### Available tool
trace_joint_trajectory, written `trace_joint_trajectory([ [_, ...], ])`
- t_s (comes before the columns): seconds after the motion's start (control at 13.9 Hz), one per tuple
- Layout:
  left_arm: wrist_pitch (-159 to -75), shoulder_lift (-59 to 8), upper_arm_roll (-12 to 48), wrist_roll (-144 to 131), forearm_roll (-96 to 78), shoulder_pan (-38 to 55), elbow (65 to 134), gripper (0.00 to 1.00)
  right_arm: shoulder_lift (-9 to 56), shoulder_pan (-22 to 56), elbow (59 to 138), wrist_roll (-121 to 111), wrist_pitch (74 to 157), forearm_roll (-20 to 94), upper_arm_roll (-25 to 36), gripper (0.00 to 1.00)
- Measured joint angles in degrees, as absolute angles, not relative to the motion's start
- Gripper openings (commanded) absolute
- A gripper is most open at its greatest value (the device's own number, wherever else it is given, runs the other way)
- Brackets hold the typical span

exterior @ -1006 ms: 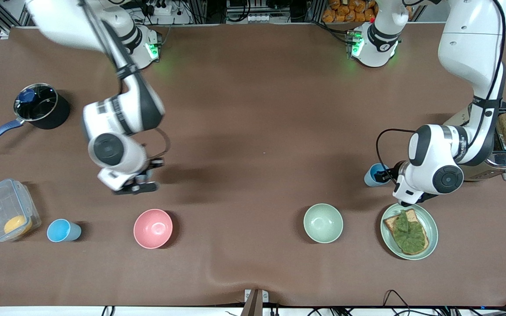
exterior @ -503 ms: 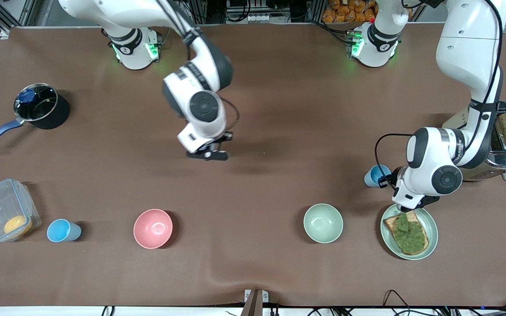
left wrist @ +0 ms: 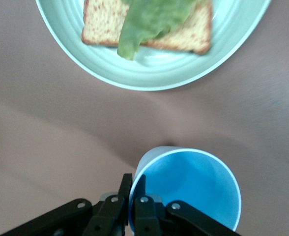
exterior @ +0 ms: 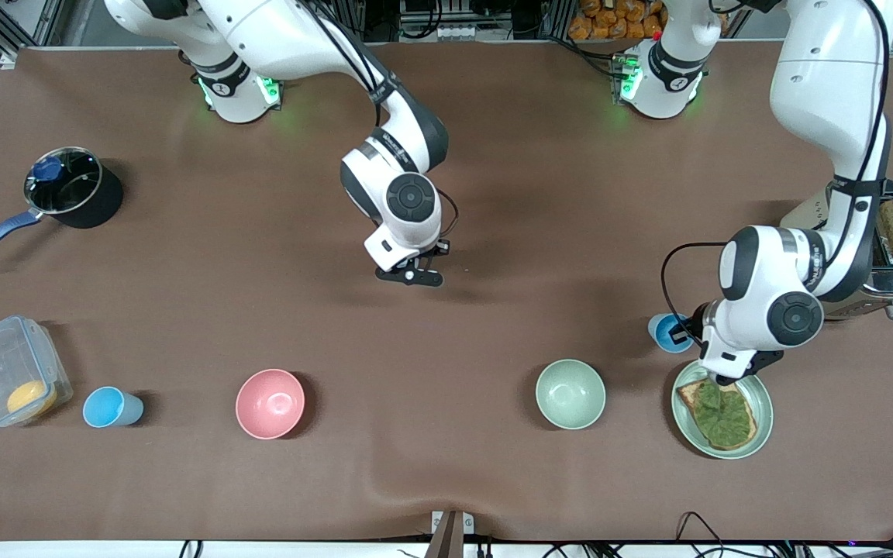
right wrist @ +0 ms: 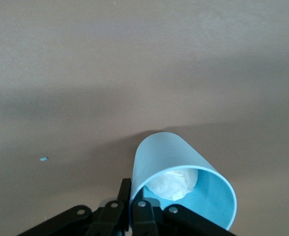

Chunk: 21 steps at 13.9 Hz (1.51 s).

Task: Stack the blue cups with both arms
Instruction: 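Set the tissue cup mid-table with the right gripper while the left gripper approaches, then withdraw the right gripper while the left gripper moves its cup above the tissue cup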

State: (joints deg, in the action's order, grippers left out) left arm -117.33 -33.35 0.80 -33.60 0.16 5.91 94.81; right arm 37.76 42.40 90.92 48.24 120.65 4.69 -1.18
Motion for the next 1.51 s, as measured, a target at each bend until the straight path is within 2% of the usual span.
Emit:
trace_joint_trajectory([
  [0.14, -117.32, -31.01, 0.77, -33.7, -3.47, 5.76, 94.74, 0.0, 38.02, 42.87, 90.51, 48.24, 121.03, 6.12, -1.18, 0.0],
  [0.22, -117.27, -29.52, 0.72, -33.81, -5.21, 5.66, 95.13, 0.0, 38.03, 43.28, 90.37, 48.24, 121.23, 6.56, -1.18, 0.18],
  [0.29, -117.26, -27.93, 0.61, -34.01, -6.27, 5.38, 95.98, 0.0, 38.05, 43.73, 90.36, 48.27, 121.63, 6.75, -1.19, 0.99],
  [0.5, -117.7, -24.35, 0.58, -34.12, -6.84, 3.74, 100.78, 0.0, 38.3, 44.51, 90.33, 48.44, 122.34, 6.82, -1.17, 1.0],
  [0.65, -120.97, -23.87, 0.89, -35.45, -6.93, 3.73, 103.19, 0.0, 38.24, 44.59, 89.22, 48.44, 121.92, 6.82, -1.0, 1.0],
  [0.86, -126.76, -21.9, 1.72, -37.08, -6.93, 3.85, 106.57, 0.0, 36.92, 43.65, 84.55, 48.39, 113.73, 6.82, 0.45, 1.0],
  [1.08, -129.77, -17.21, 5.09, -38.11, -6.95, 3.83, 111.01, 0.0, 32.66, 38.29, 79.77, 46.29, 103.35, 6.82, 0.89, 1.0],
  [1.29, -130.45, -15.16, 12.95, -44.78, -6.87, 5.04, 111.71, 0.0, 27.5, 30.87, 77.79, 38.85, 96.28, 6.81, 1.2, 1.0],
  [1.51, -130.68, -15.37, 15.84, -57.5, -1.0, 13.68, 111.75, 0.0, 22.98, 21.15, 77.59, 24.71, 91.05, 6.68, 1.51, 1.0],
])
